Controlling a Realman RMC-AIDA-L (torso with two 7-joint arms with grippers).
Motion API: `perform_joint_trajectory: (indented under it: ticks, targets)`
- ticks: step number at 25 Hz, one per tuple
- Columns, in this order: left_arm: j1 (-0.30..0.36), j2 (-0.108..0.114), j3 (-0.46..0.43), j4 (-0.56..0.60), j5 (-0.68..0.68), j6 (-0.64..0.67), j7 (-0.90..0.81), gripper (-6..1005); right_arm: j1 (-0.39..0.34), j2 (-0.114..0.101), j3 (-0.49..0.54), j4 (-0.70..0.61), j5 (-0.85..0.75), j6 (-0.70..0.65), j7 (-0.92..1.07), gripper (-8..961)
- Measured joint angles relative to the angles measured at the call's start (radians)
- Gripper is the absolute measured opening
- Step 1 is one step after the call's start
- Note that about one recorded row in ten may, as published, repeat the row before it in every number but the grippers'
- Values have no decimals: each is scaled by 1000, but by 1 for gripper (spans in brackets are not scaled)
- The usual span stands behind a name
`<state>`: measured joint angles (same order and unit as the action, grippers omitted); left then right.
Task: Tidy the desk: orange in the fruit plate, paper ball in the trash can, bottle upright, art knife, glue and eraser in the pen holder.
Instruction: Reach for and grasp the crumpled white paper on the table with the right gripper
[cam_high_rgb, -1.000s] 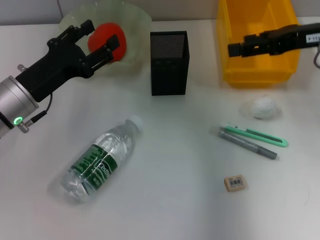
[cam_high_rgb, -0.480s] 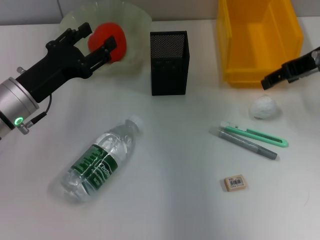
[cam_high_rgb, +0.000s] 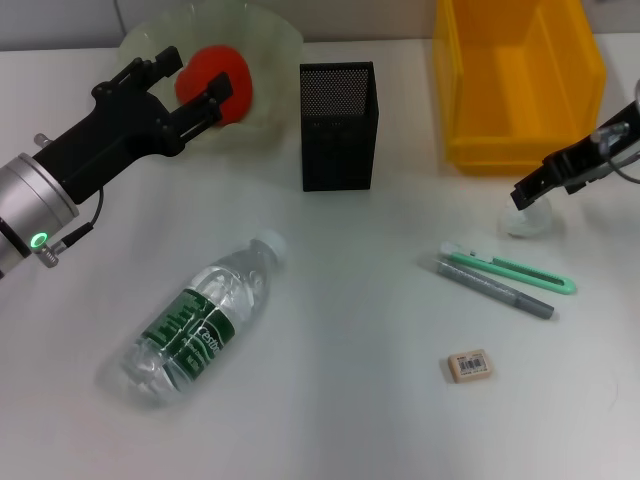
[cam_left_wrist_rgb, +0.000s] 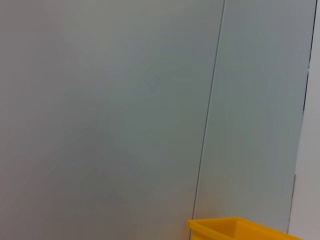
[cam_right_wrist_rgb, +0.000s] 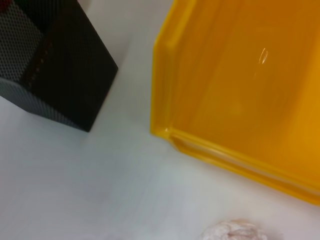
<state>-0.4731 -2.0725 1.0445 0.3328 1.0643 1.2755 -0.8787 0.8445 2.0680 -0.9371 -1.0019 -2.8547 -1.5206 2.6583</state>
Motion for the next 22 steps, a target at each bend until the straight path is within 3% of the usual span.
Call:
perform_joint_trajectory:
  ticks: [4,13,22]
  targets:
    - [1,1,0,0,0,-1,0,778,40,8,-3,85,-54,42,2,751]
    - [1,2,0,0,0,-21,5,778,54,8,-23,129,-63,104,10,741]
    - [1,3,0,4,0,-25,8,778,59,7,-15,142,-59,115,13,564]
